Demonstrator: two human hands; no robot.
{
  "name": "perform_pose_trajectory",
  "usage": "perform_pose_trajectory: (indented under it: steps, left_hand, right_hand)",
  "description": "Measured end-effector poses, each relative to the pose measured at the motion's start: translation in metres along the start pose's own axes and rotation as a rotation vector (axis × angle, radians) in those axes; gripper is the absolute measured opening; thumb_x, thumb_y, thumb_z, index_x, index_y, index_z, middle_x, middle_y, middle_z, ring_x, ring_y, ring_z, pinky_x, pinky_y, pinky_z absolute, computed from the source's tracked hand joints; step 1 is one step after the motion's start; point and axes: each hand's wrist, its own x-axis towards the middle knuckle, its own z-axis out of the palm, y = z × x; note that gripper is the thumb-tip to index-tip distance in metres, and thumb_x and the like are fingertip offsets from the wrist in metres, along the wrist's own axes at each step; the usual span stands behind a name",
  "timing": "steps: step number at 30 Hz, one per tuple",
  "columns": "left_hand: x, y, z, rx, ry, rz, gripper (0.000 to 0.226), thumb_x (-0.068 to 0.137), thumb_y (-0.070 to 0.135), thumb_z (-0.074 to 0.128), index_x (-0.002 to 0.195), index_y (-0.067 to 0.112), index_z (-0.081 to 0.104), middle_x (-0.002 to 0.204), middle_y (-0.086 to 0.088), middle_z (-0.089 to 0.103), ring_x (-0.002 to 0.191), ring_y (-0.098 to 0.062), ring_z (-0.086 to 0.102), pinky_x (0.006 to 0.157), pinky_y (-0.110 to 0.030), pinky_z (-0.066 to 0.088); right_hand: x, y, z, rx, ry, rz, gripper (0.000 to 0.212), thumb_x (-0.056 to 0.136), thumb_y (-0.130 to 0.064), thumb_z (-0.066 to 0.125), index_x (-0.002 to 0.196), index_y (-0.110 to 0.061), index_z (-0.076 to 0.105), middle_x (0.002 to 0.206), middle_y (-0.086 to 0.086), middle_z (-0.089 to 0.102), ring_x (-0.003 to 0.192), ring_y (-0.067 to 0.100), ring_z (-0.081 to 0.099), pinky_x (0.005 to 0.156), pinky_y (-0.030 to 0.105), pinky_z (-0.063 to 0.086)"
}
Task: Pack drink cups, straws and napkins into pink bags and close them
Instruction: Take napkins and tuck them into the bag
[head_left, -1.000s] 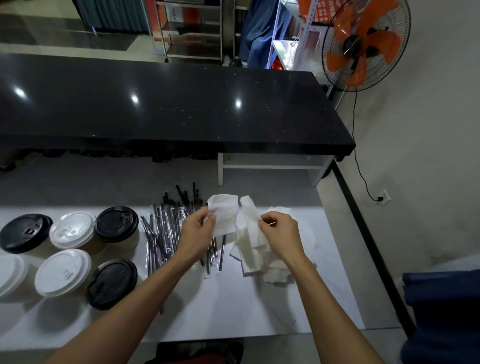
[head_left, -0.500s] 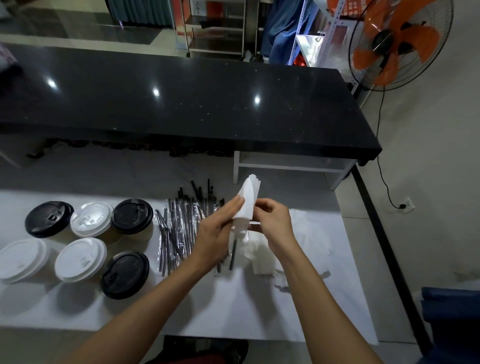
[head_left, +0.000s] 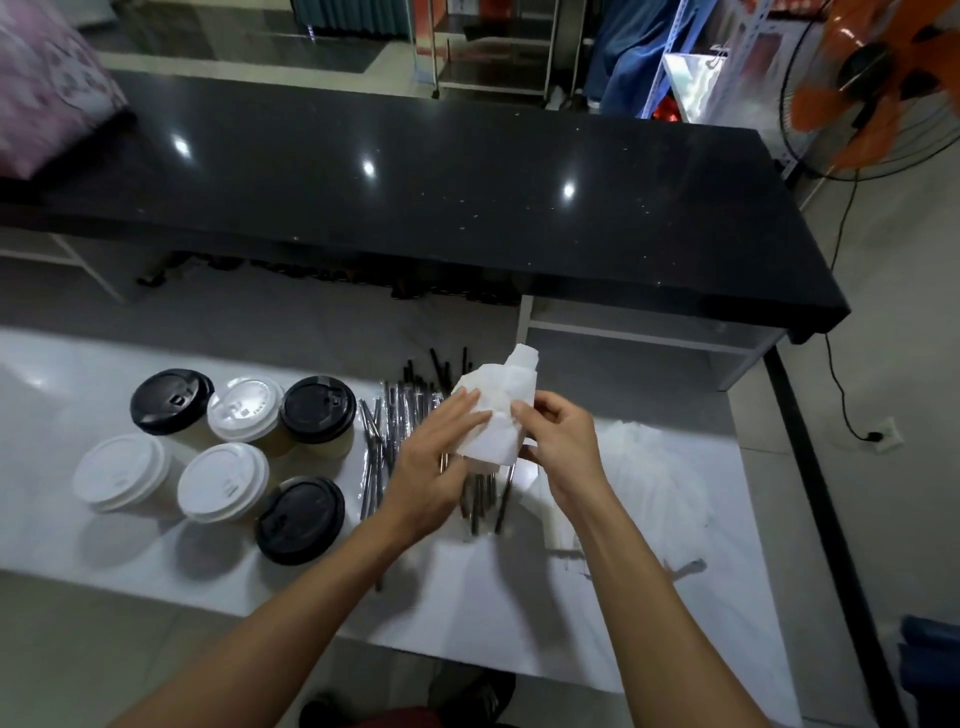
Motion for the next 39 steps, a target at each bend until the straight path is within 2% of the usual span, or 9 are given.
perform_pose_trajectory:
  steps: [5,10,16,20,23,26,32,37,39]
  left_hand:
    - [-0.002,0.011,-0.035,-0.198,0.154,-0.285,0.039,0.096,0.026,0.057,0.134,0.025,0.063,0.133,0.012,0.065,0.125,-0.002,0.057,0.108,-0.036,0.048]
    - [-0.014,0.019,-0.084,-0.531,0.263,-0.375,0.027,0.100,0.007,0.059,0.124,0.014,0.066,0.111,-0.005,0.076,0.108,-0.025,0.071,0.091,-0.038,0.058]
    - [-0.060,-0.002,-0.164,-0.538,0.410,-0.365,0.024,0.097,0.006,0.064,0.121,0.008,0.066,0.112,-0.007,0.075,0.108,-0.023,0.071,0.095,-0.042,0.056]
    - [-0.101,-0.013,-0.221,-0.567,0.525,-0.388,0.019,0.096,0.006,0.064,0.115,0.006,0.068,0.104,-0.005,0.077,0.099,-0.020,0.073,0.080,-0.026,0.058]
    - [-0.139,-0.031,-0.265,-0.546,0.592,-0.417,0.012,0.096,0.010,0.067,0.106,0.009,0.073,0.098,-0.008,0.077,0.096,-0.030,0.073,0.081,-0.039,0.060]
    - [-0.178,-0.048,-0.309,-0.537,0.673,-0.422,0.014,0.094,0.011,0.069,0.107,0.010,0.074,0.099,-0.010,0.077,0.096,-0.032,0.073,0.085,-0.046,0.060]
    - [-0.252,-0.077,-0.393,-0.469,0.843,-0.439,0.008,0.091,0.004,0.070,0.099,0.004,0.074,0.093,-0.014,0.076,0.084,-0.015,0.069,0.077,-0.033,0.055]
    - [-0.300,-0.105,-0.445,-0.442,0.980,-0.479,0.017,0.091,0.005,0.071,0.107,0.002,0.072,0.101,-0.012,0.077,0.094,-0.023,0.073,0.084,-0.038,0.058]
    - [-0.315,-0.115,-0.464,-0.412,0.980,-0.492,0.016,0.092,0.008,0.071,0.108,0.008,0.073,0.103,-0.008,0.077,0.099,-0.027,0.073,0.087,-0.040,0.059]
  right_hand:
    - [-0.004,-0.007,0.038,-0.156,-0.067,-0.193,0.011,0.094,-0.009,0.067,0.101,-0.014,0.074,0.094,0.003,0.077,0.090,0.020,0.073,0.079,0.035,0.060]
    - [-0.026,-0.007,0.101,-0.238,-0.243,-0.296,0.019,0.091,-0.006,0.069,0.104,-0.018,0.074,0.096,-0.002,0.077,0.093,0.014,0.073,0.083,0.030,0.058]
    - [-0.068,0.008,0.186,-0.344,-0.325,-0.375,0.010,0.091,-0.014,0.073,0.100,-0.016,0.077,0.091,-0.003,0.077,0.088,0.014,0.074,0.080,0.036,0.060]
    - [-0.105,0.023,0.246,-0.408,-0.346,-0.424,0.012,0.088,-0.014,0.076,0.098,-0.021,0.075,0.089,-0.008,0.076,0.083,0.011,0.072,0.074,0.030,0.059]
    - [-0.125,0.041,0.293,-0.463,-0.363,-0.443,0.020,0.088,-0.019,0.077,0.105,-0.027,0.072,0.098,-0.012,0.074,0.088,0.008,0.070,0.077,0.029,0.059]
    - [-0.146,0.058,0.343,-0.518,-0.470,-0.448,0.017,0.091,-0.025,0.073,0.109,-0.027,0.072,0.100,-0.013,0.075,0.093,0.005,0.069,0.083,0.032,0.058]
    - [-0.195,0.092,0.441,-0.520,-0.664,-0.423,0.013,0.092,-0.028,0.073,0.088,-0.016,0.075,0.082,0.003,0.074,0.081,0.028,0.070,0.073,0.049,0.056]
    - [-0.220,0.115,0.508,-0.597,-0.824,-0.418,0.015,0.092,-0.023,0.072,0.078,-0.019,0.070,0.074,-0.005,0.070,0.069,0.010,0.065,0.061,0.034,0.053]
    - [-0.223,0.123,0.531,-0.617,-0.885,-0.397,0.010,0.092,-0.024,0.071,0.083,-0.019,0.072,0.080,-0.003,0.073,0.075,0.018,0.070,0.062,0.039,0.057]
